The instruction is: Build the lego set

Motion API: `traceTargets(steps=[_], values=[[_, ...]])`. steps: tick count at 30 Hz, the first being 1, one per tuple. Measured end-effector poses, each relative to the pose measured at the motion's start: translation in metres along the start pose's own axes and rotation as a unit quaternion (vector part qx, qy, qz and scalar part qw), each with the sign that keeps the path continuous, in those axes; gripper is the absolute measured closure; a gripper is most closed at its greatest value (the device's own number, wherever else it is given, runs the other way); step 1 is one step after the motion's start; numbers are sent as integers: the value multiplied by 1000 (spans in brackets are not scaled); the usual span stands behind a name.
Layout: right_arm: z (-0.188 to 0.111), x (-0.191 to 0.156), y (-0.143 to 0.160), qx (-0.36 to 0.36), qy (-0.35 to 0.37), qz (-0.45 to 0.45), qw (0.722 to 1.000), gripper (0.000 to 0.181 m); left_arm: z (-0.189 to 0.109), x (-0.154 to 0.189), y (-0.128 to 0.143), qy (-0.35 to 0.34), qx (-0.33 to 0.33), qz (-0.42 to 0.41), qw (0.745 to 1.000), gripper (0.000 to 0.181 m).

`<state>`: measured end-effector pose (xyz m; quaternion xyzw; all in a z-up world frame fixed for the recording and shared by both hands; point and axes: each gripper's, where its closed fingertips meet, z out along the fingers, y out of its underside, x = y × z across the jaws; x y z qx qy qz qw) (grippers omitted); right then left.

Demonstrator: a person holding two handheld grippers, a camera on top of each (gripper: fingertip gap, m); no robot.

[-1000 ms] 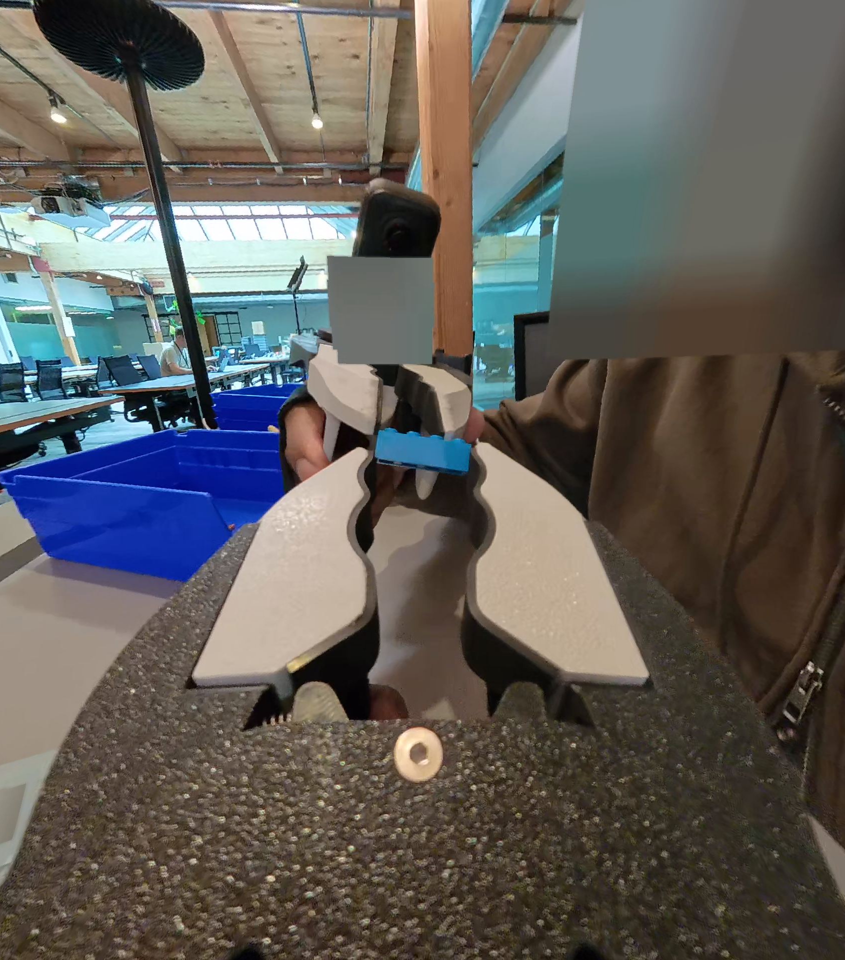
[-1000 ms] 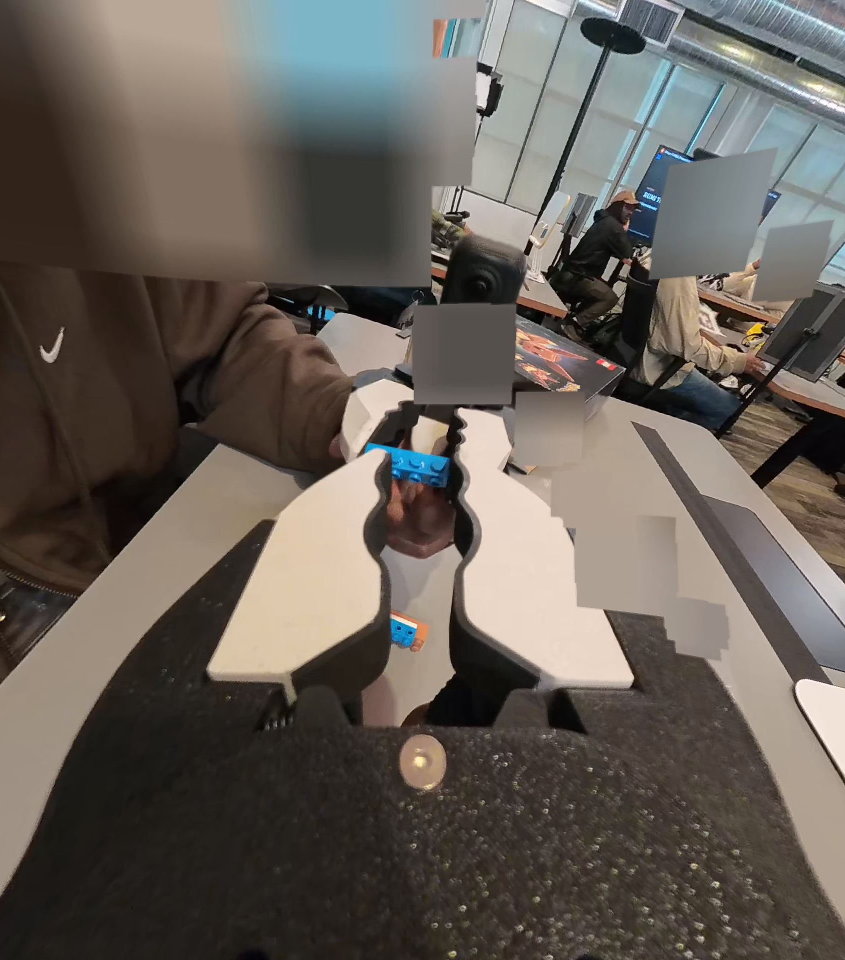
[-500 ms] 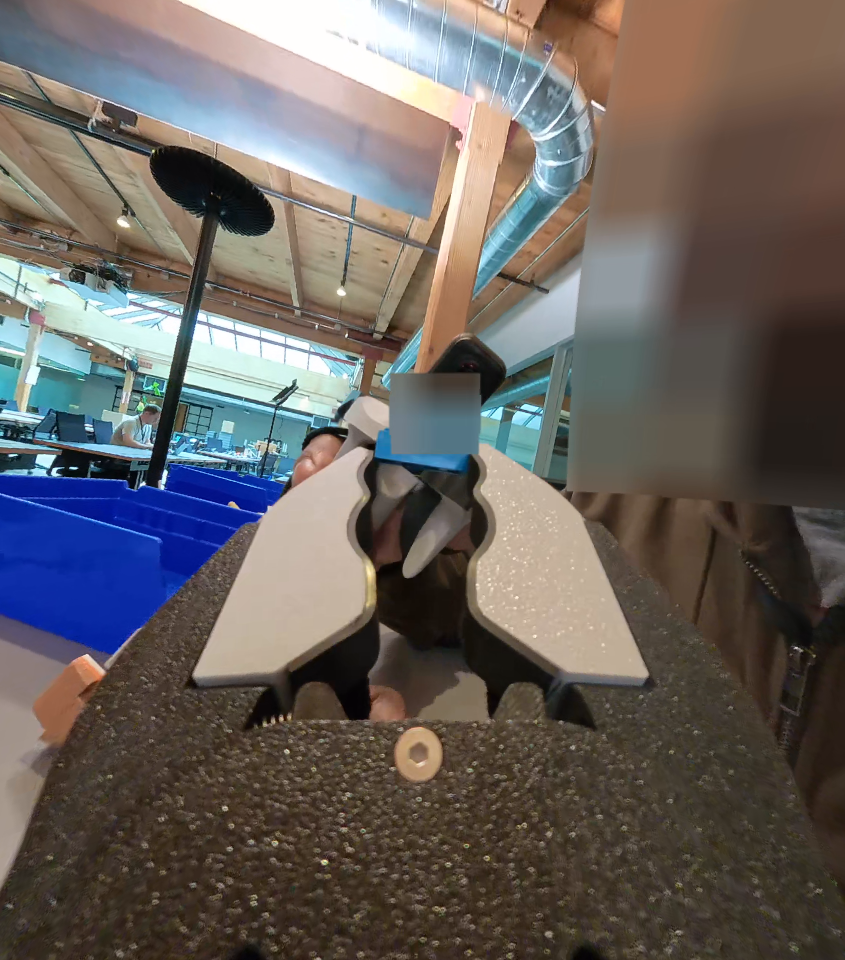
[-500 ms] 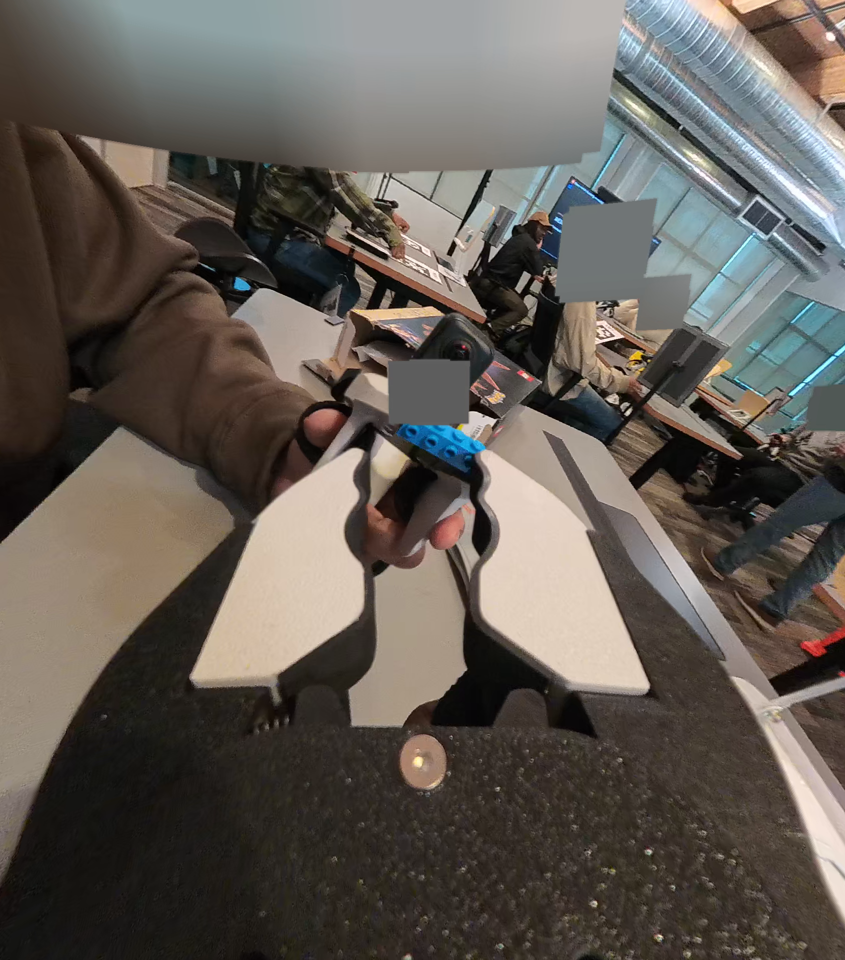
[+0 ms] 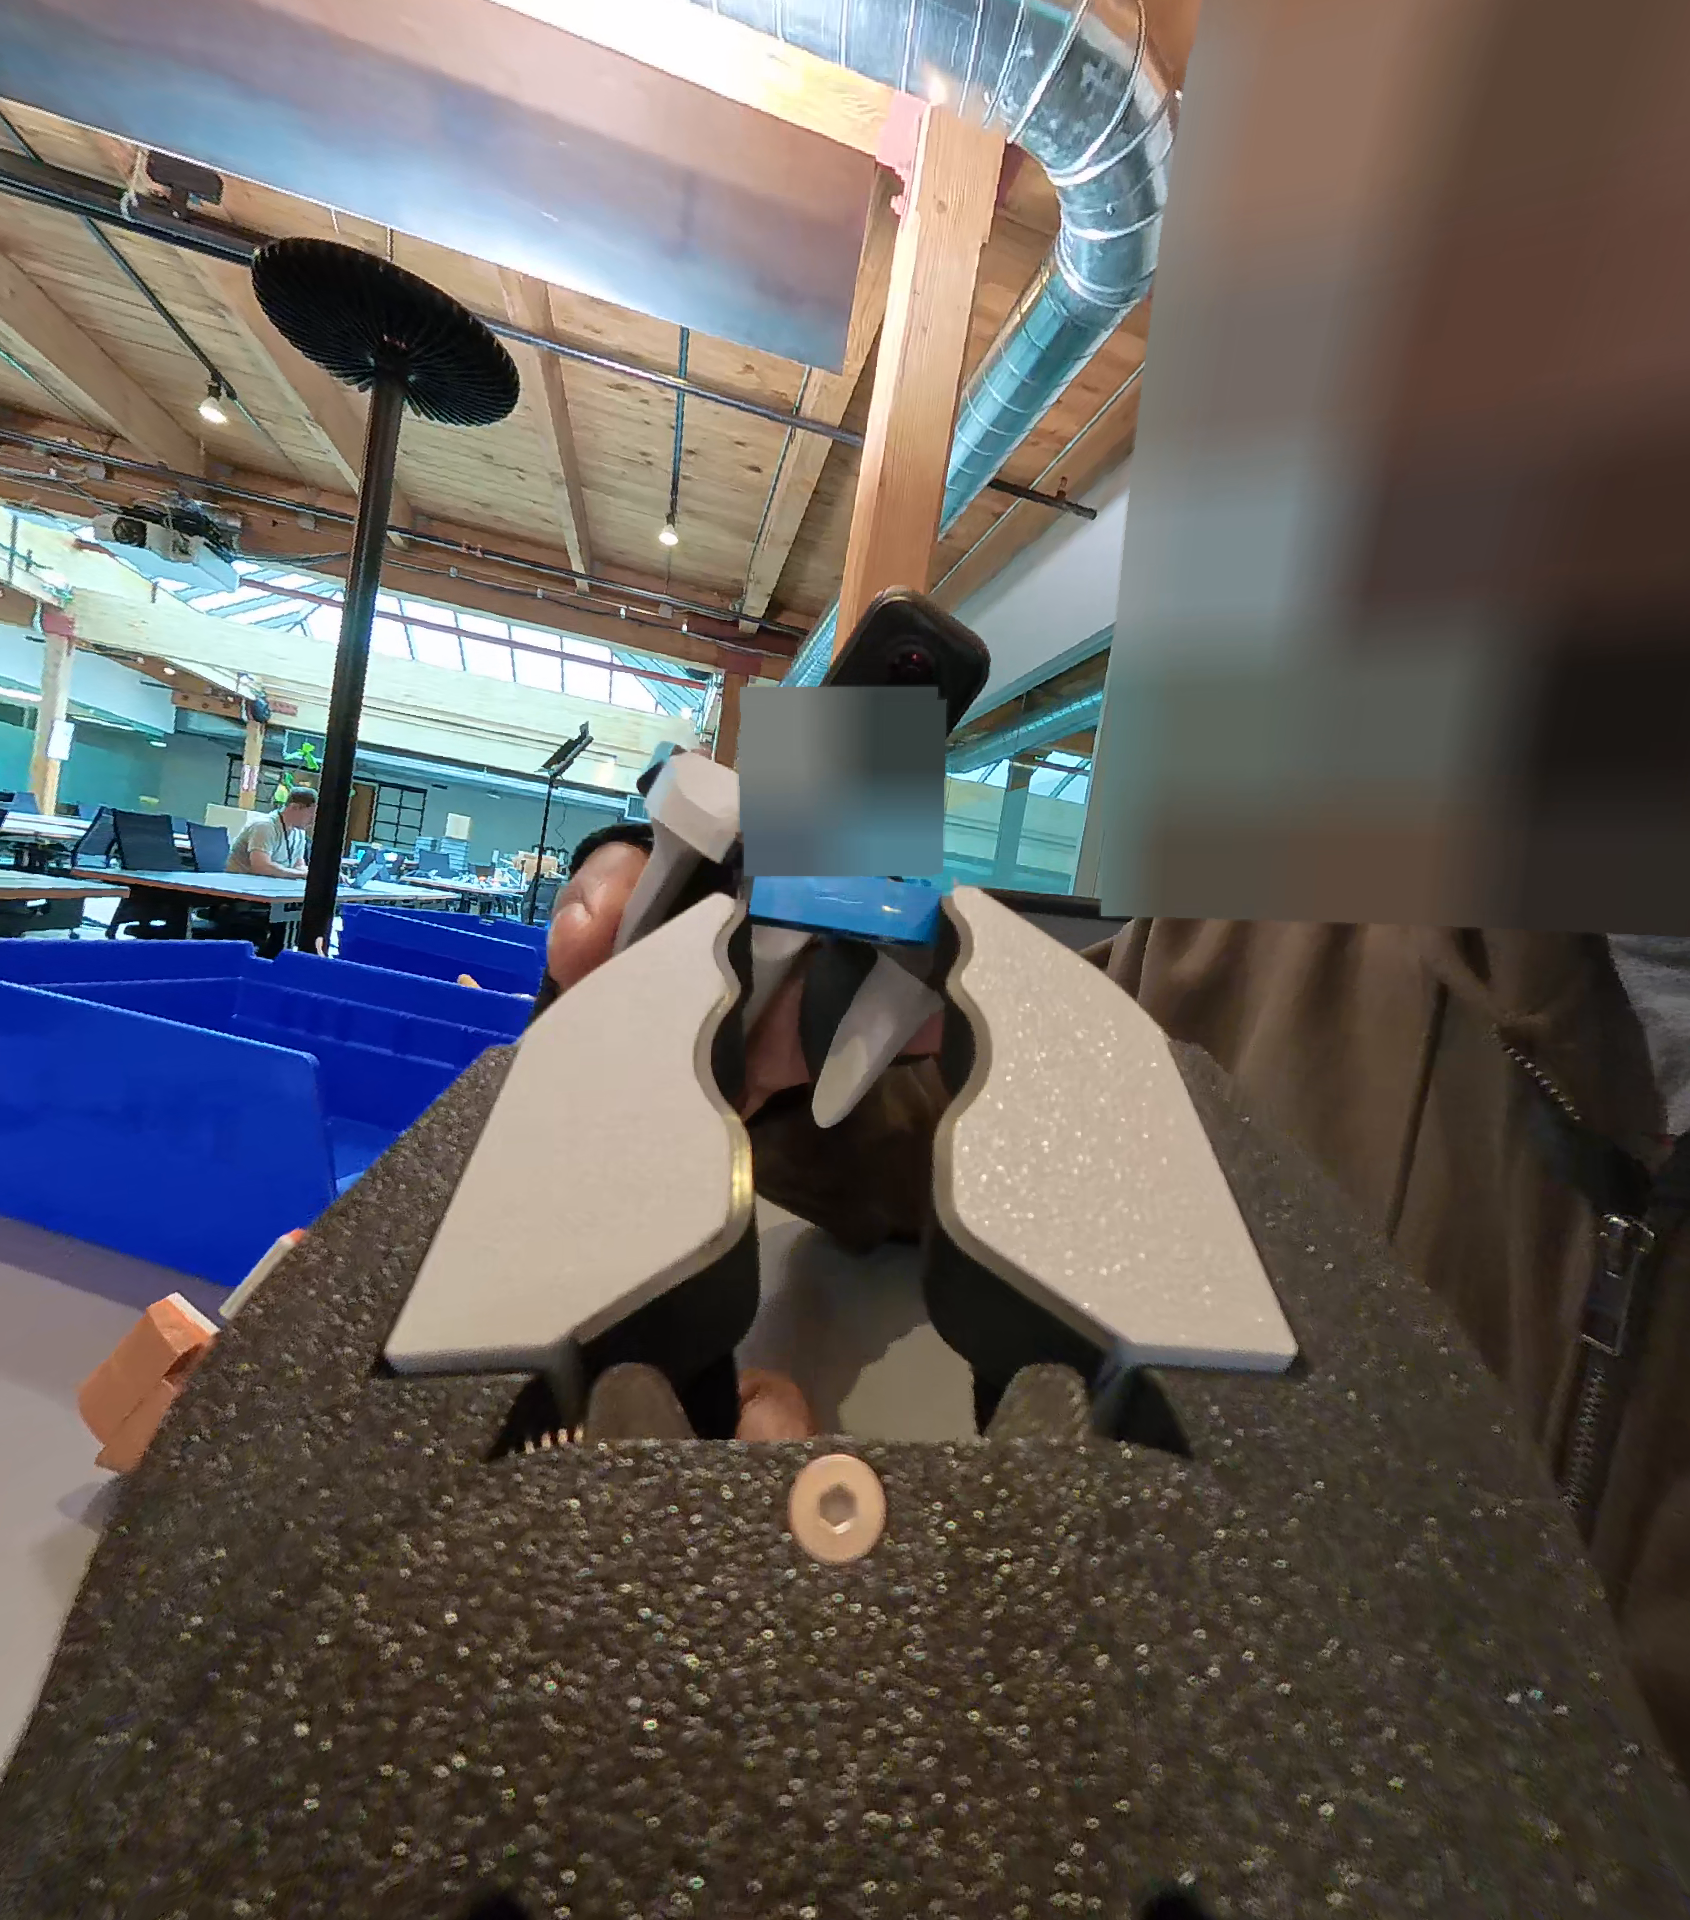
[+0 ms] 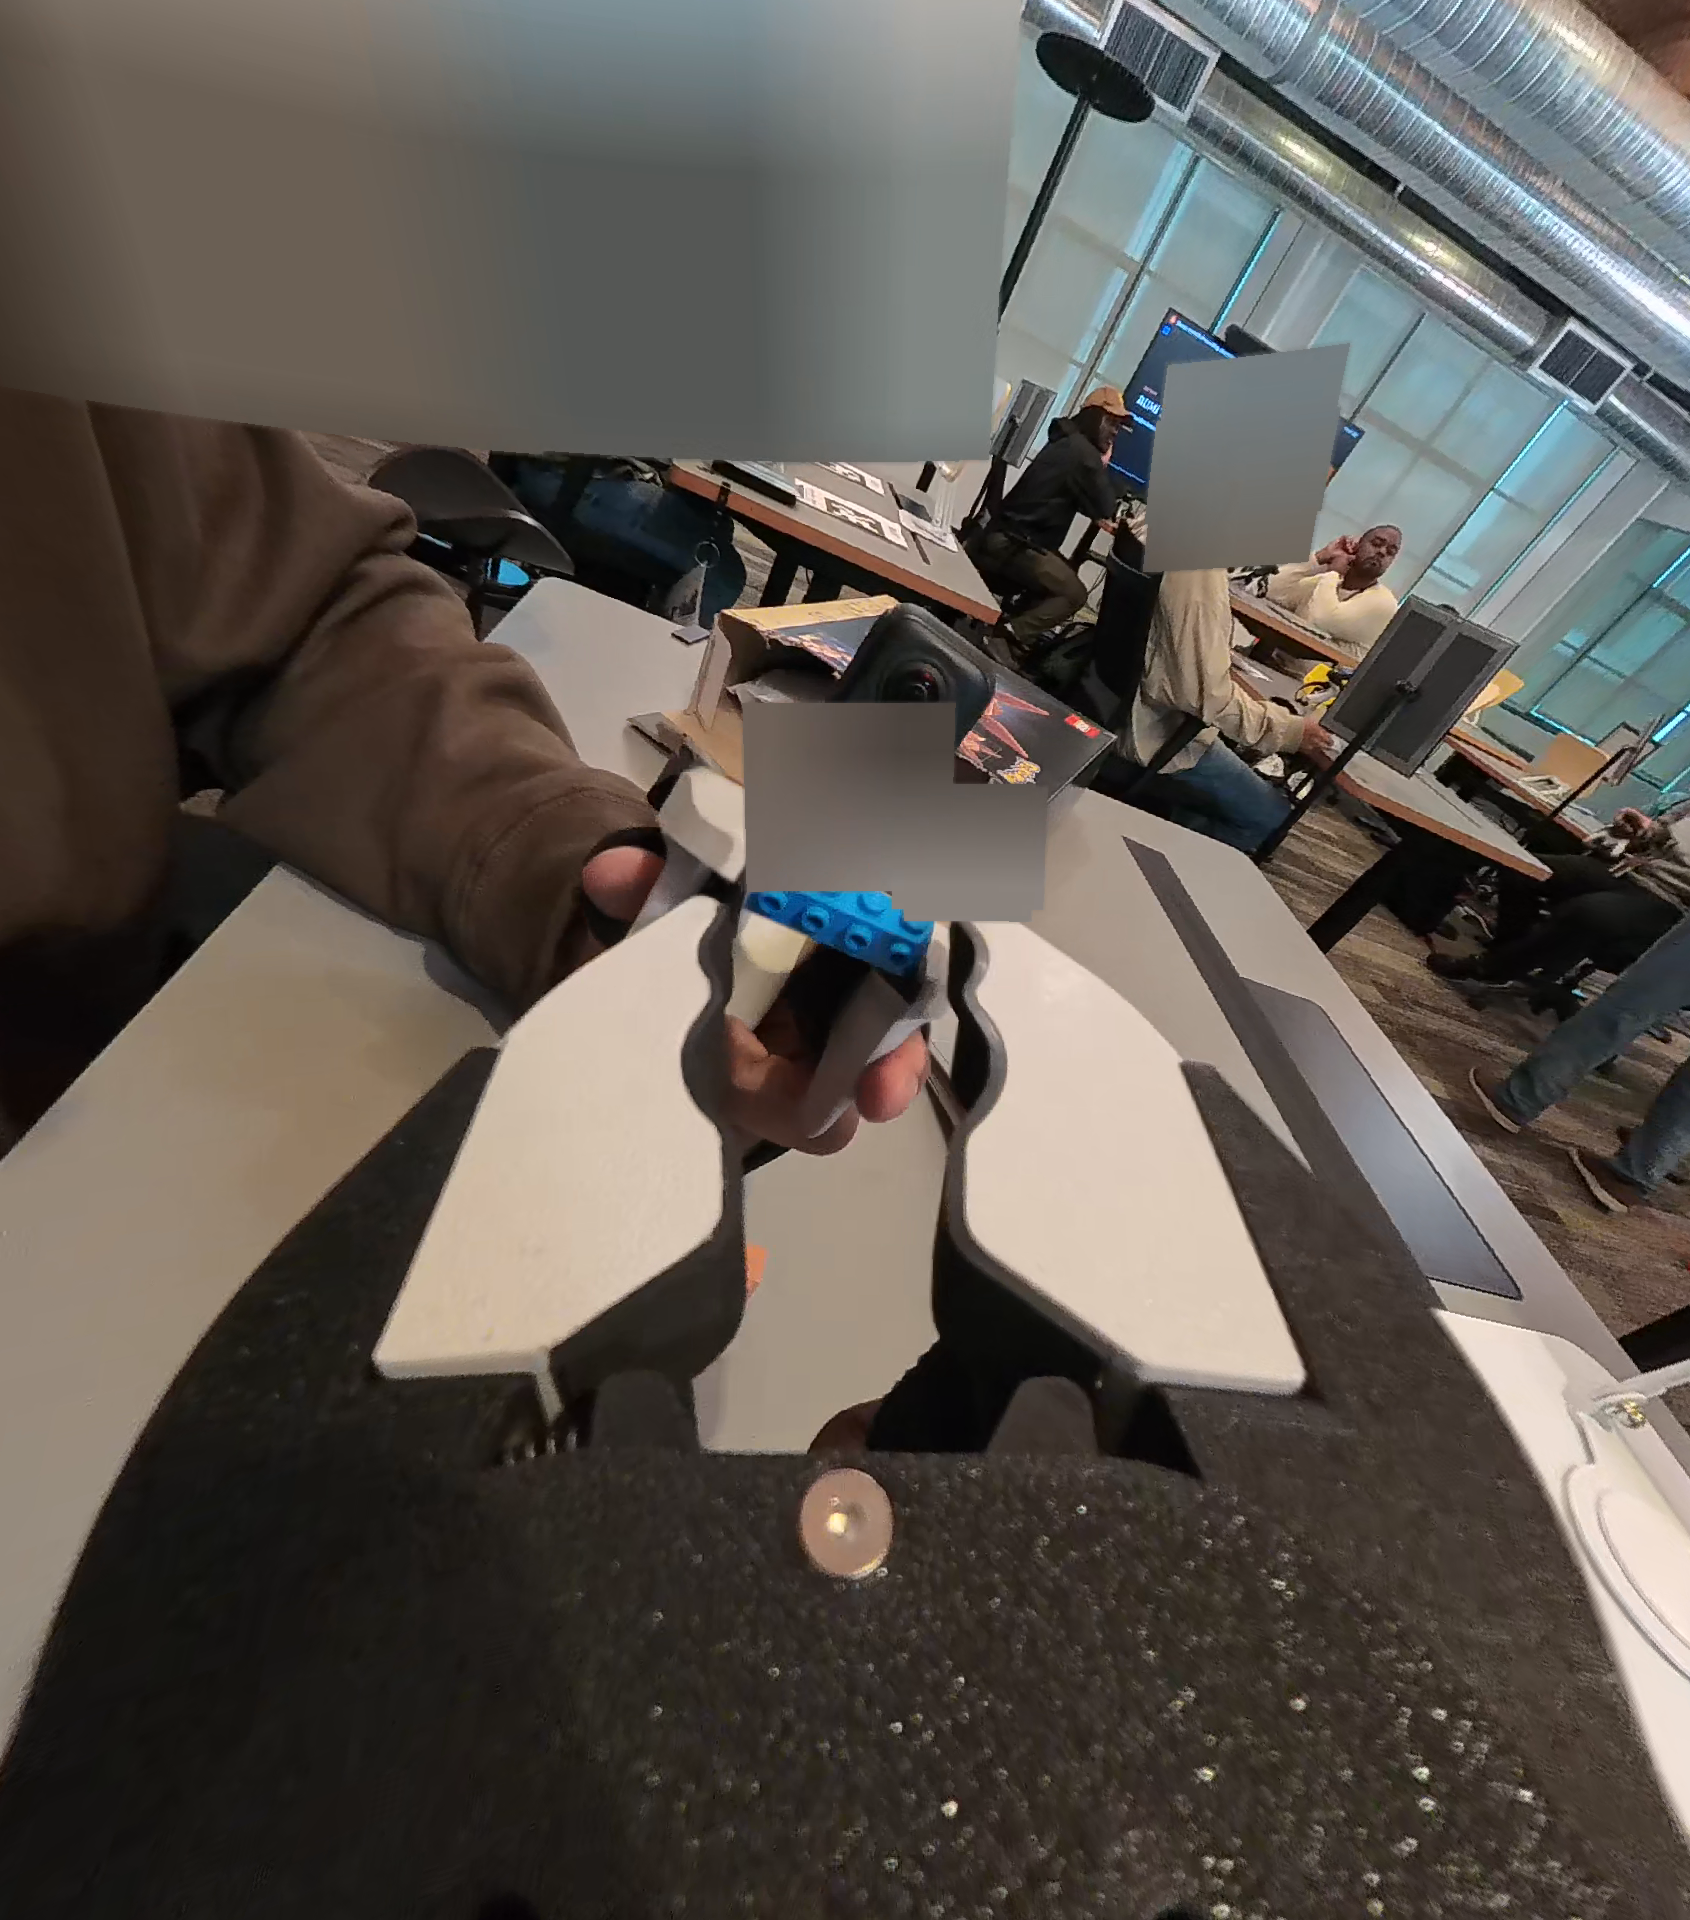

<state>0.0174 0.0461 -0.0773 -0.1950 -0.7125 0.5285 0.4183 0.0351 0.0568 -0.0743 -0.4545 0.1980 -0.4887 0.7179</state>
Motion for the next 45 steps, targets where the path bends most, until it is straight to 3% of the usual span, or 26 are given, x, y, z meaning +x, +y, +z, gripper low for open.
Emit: traceTargets(steps=[27,34,45], values=[[-2,-6,7,7,-34,3,999,147,-2,2,8,5,-72,31,997,142],[-2,-11,7,4,-47,4,999,147,-1,3,12,5,-86,49,995,148],[-6,-8,1,29,-73,88,993,151,-2,3,8,-8,-80,107,991,148]])
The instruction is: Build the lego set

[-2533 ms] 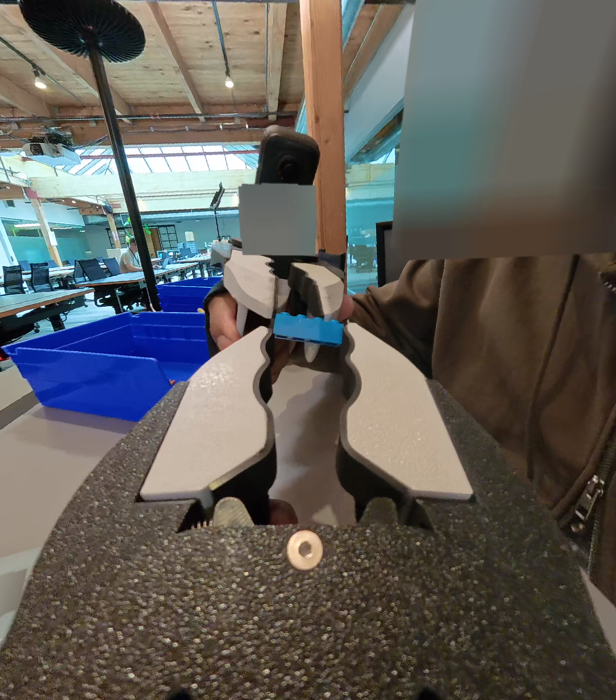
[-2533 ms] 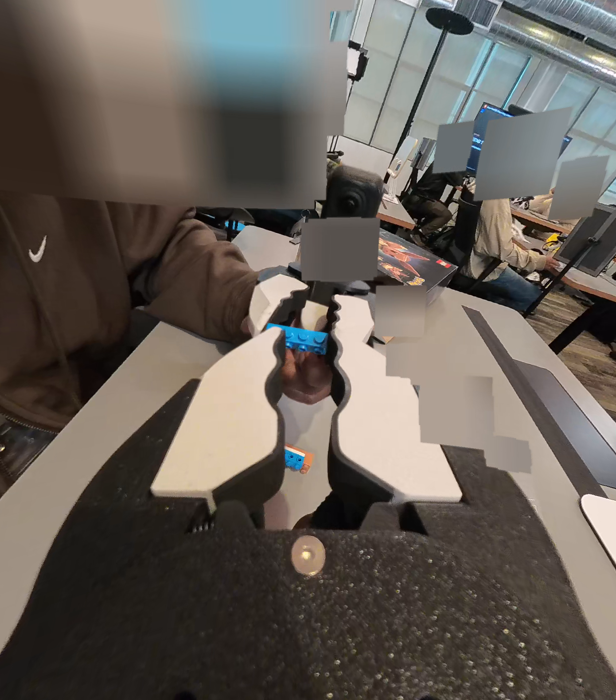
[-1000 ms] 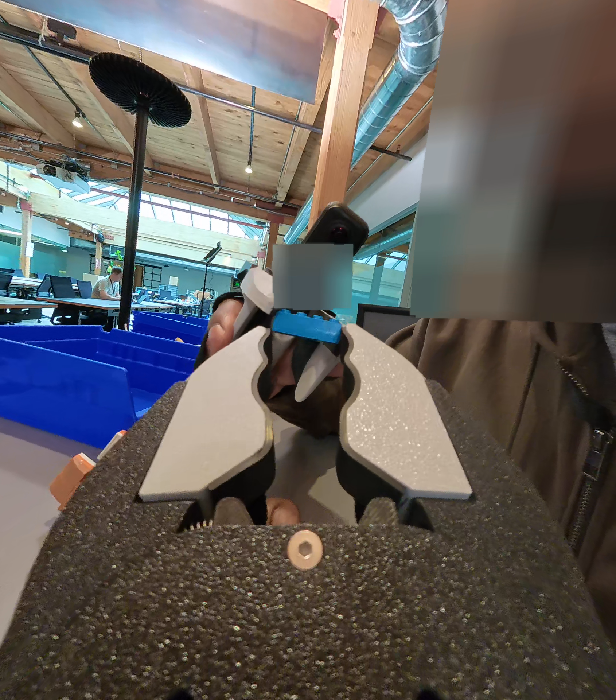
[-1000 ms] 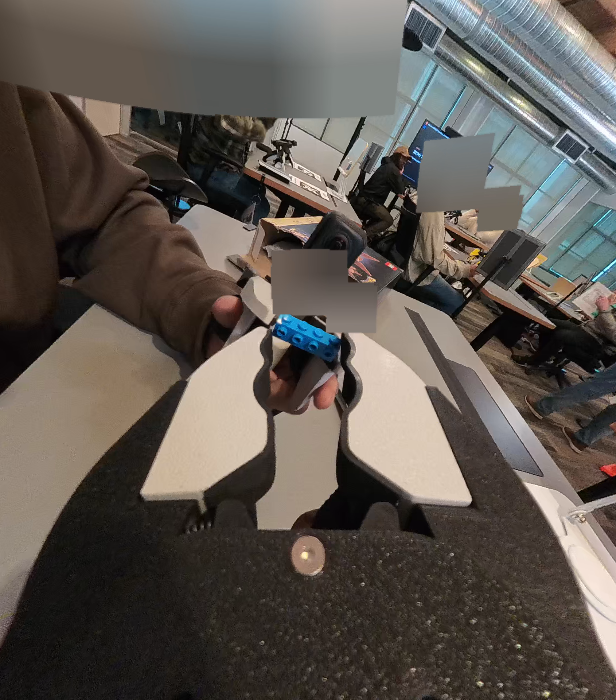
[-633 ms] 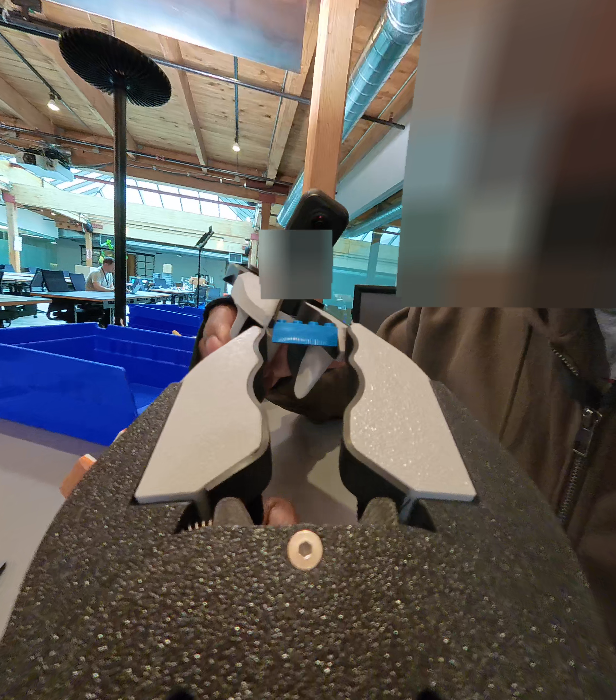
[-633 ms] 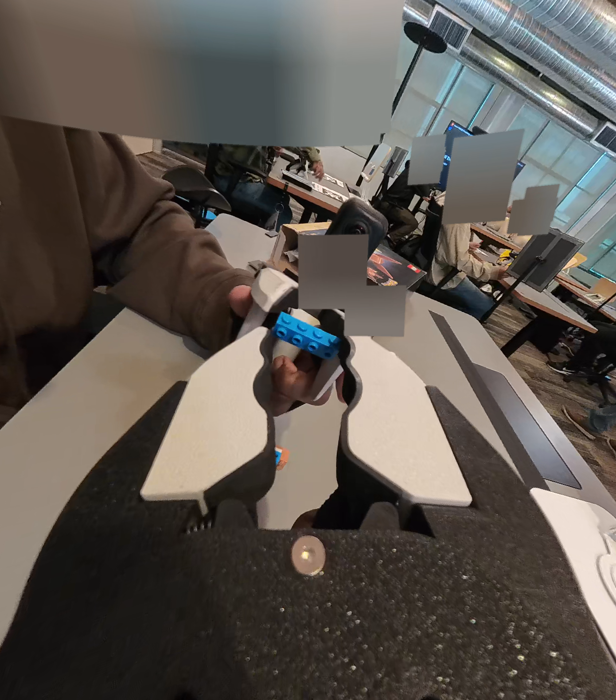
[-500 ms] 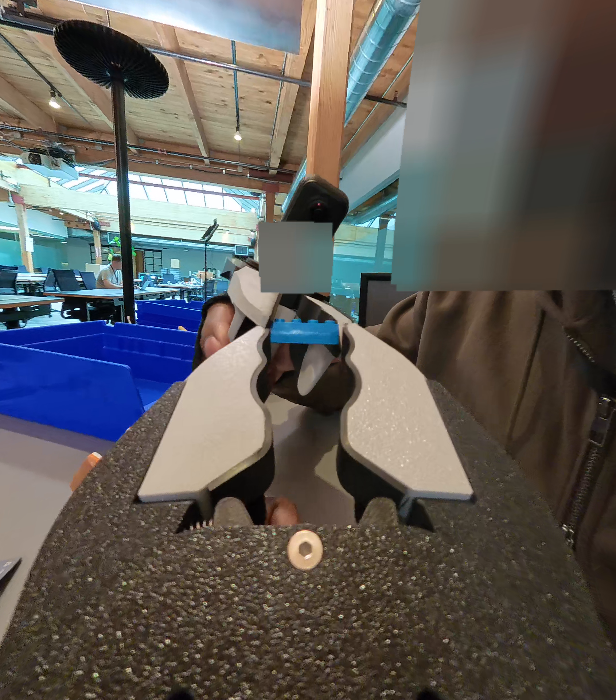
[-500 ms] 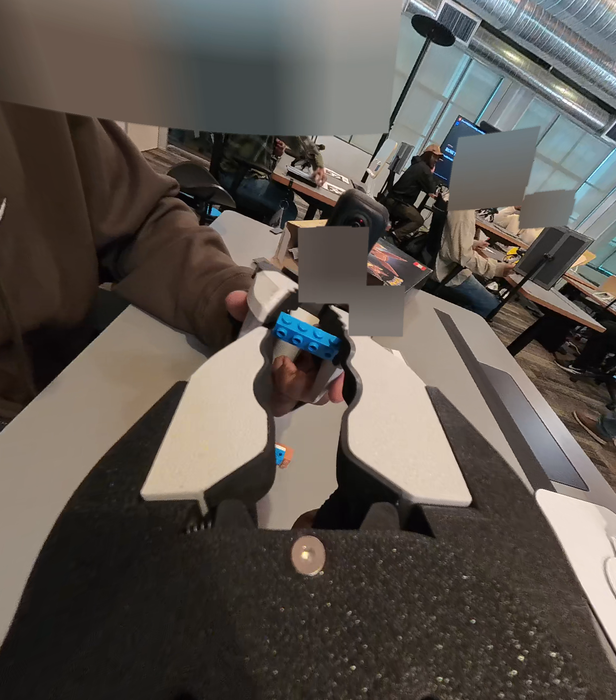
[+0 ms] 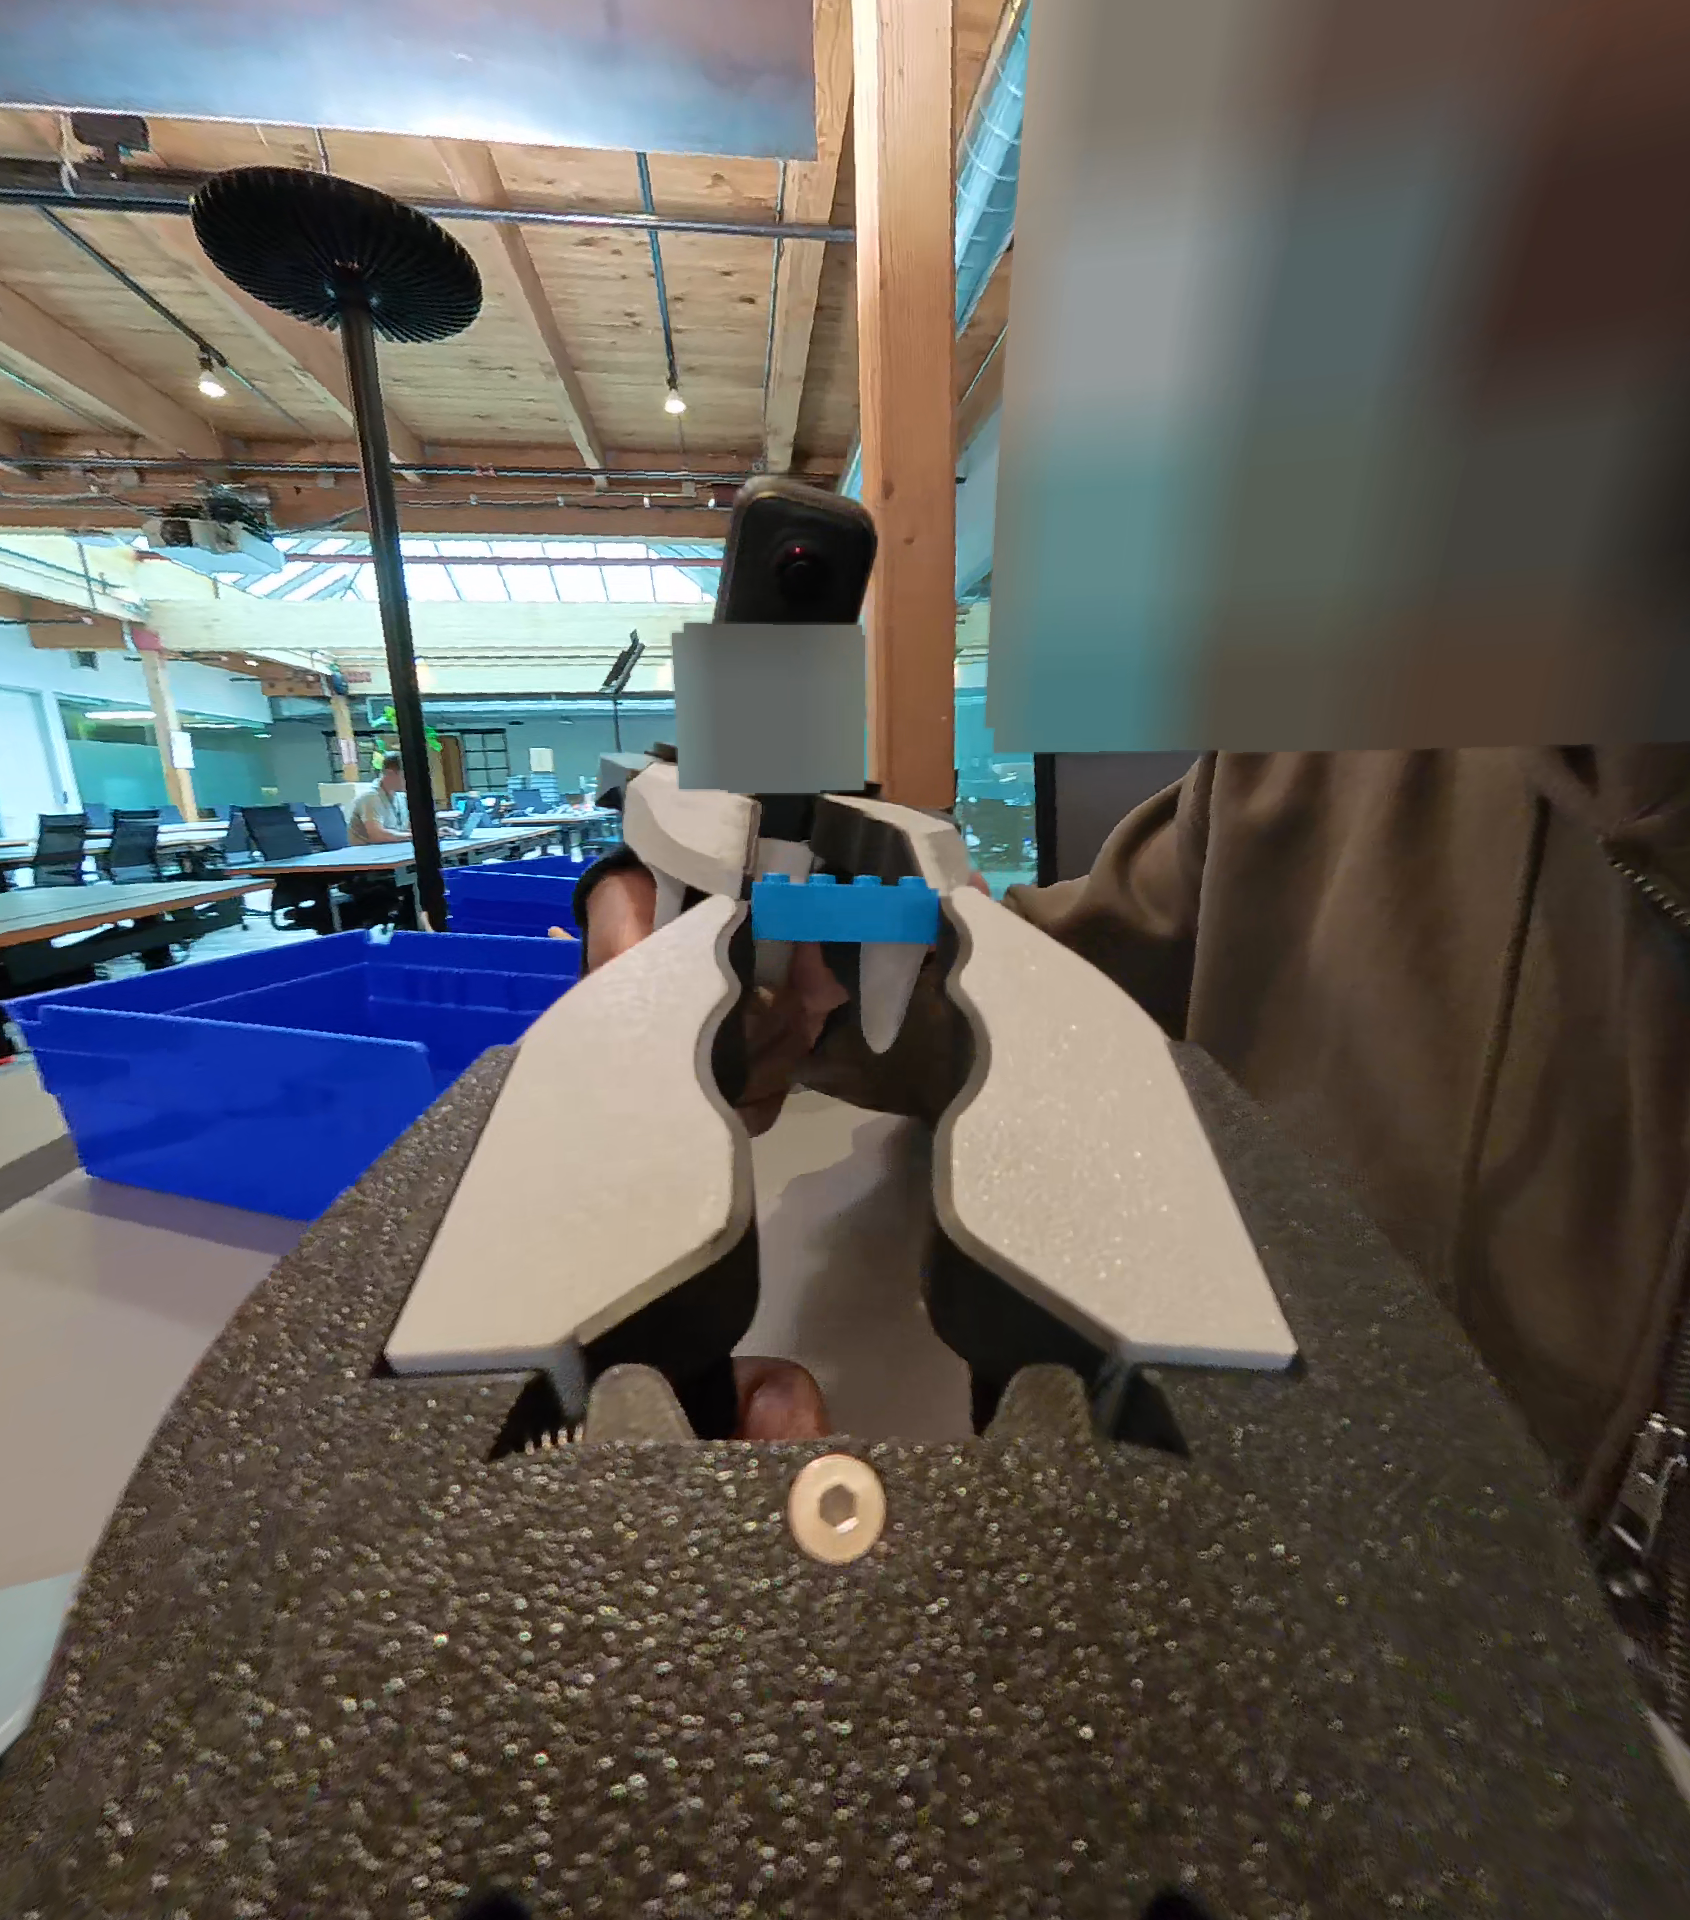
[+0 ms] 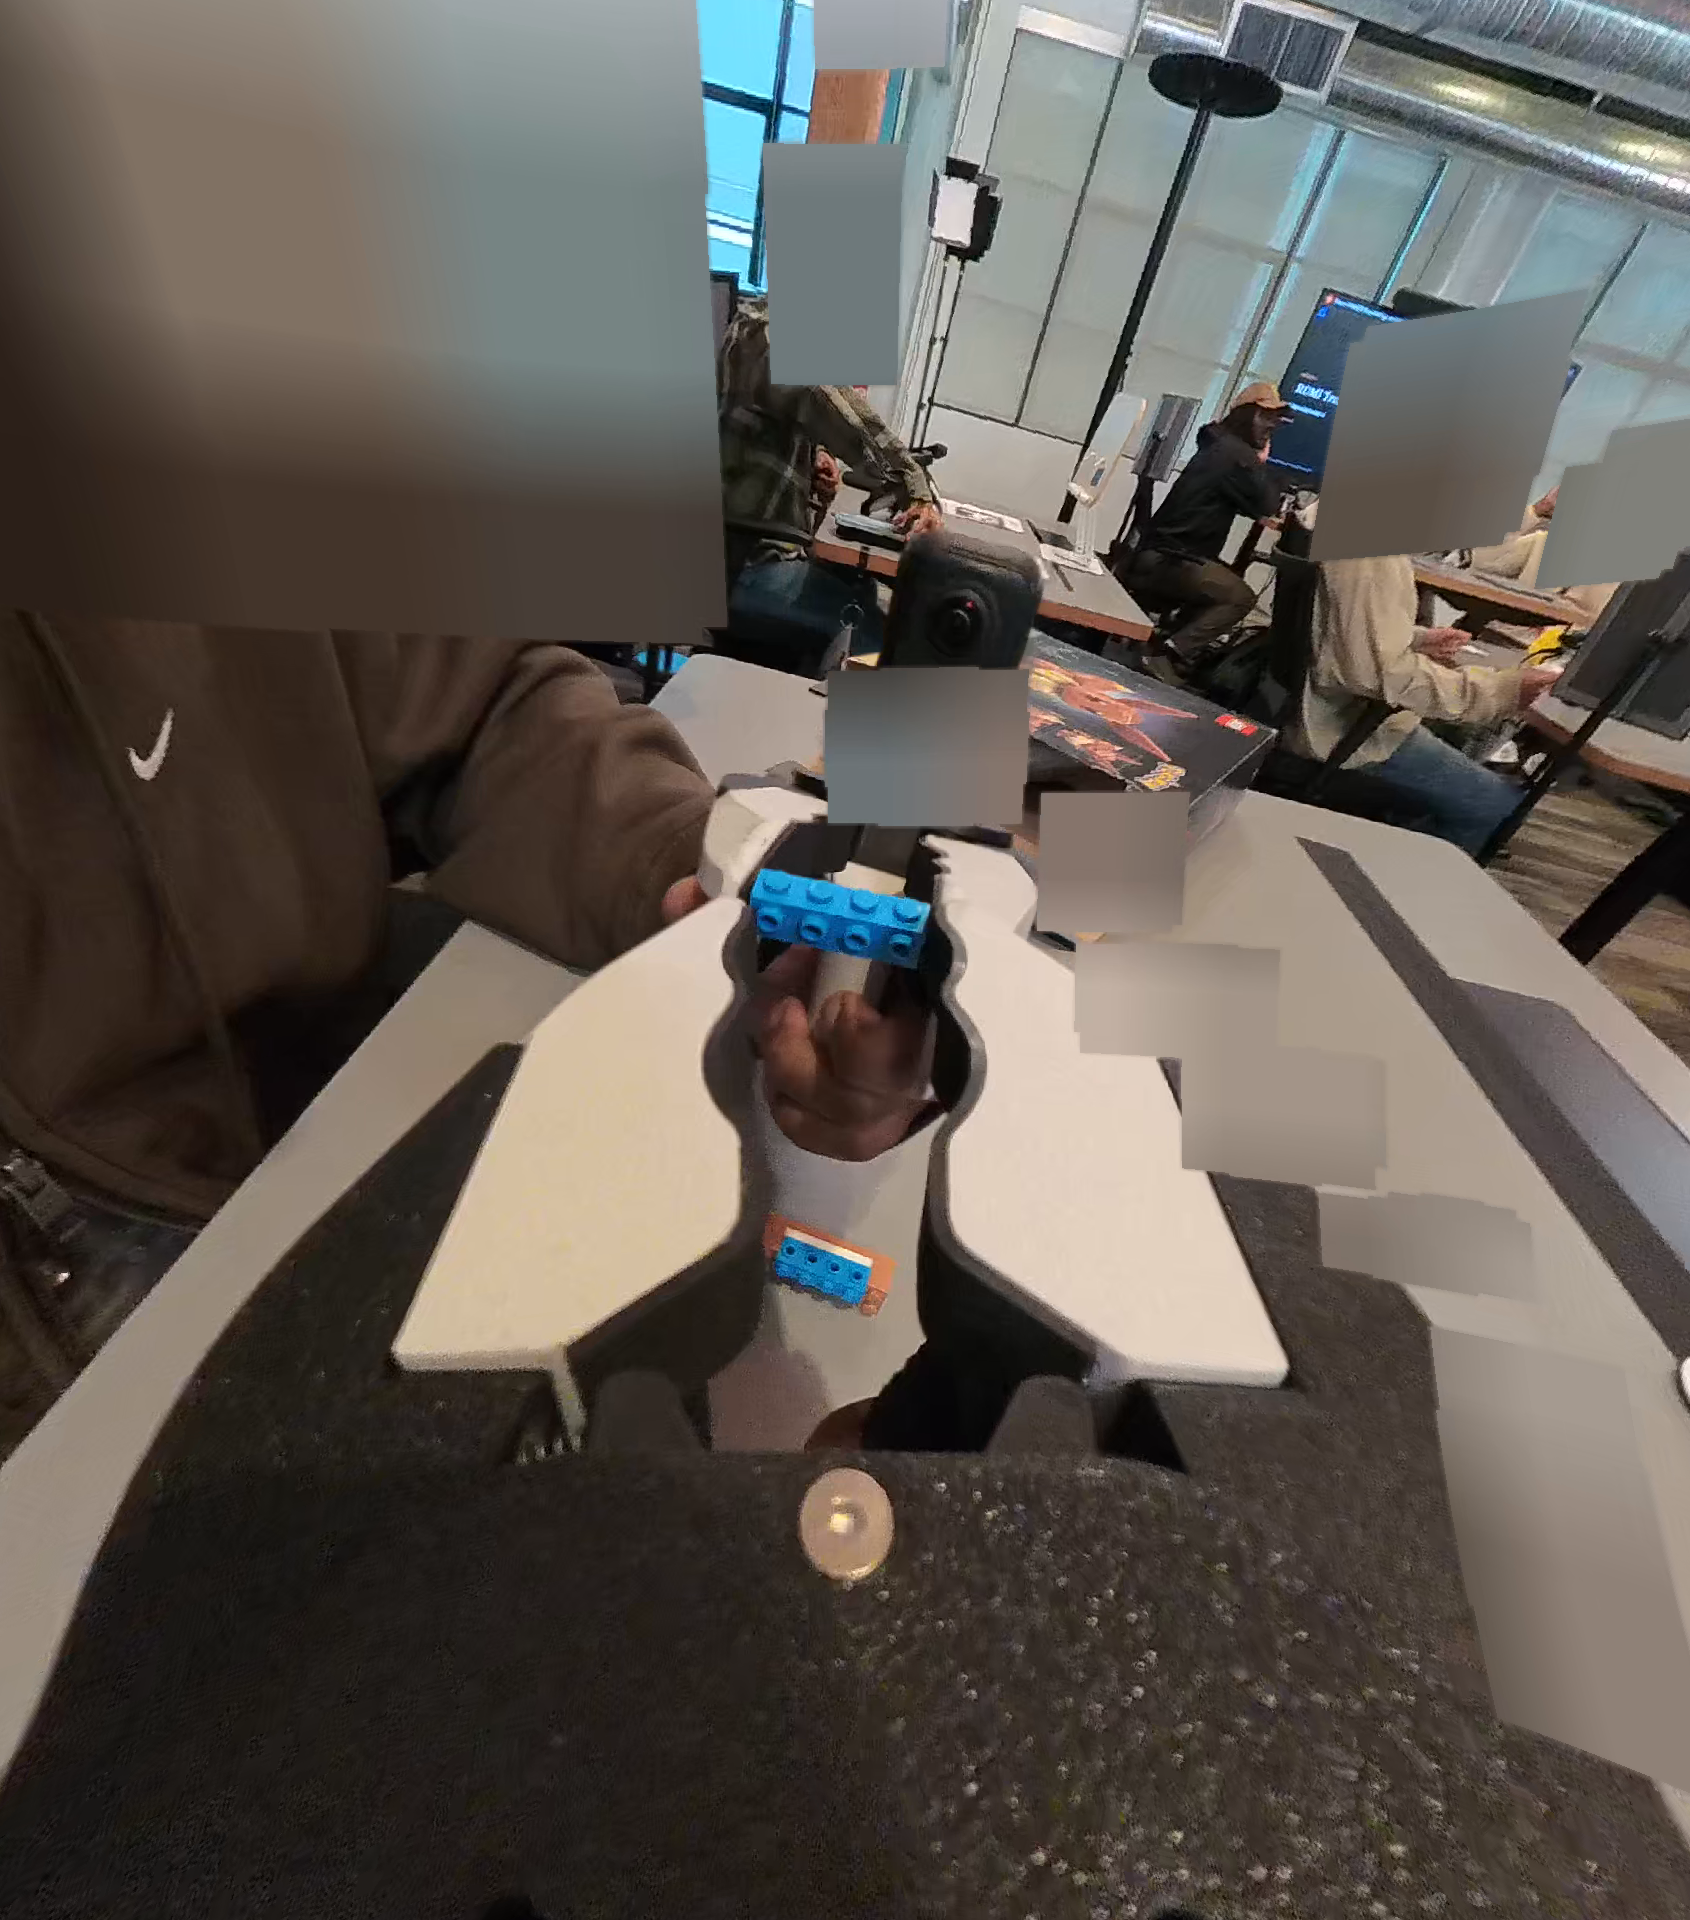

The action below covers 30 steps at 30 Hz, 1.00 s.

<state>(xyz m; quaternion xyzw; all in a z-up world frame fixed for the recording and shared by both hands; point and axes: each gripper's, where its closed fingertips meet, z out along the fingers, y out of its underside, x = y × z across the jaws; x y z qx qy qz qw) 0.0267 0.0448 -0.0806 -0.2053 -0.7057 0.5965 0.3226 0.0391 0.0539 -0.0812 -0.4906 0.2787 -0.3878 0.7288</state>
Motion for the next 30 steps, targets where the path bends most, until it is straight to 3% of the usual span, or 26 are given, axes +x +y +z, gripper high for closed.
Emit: traceTargets(steps=[30], values=[[-5,5,6,13,1,20,1000,151,1,-6,8,-22,-55,16,998,148]])
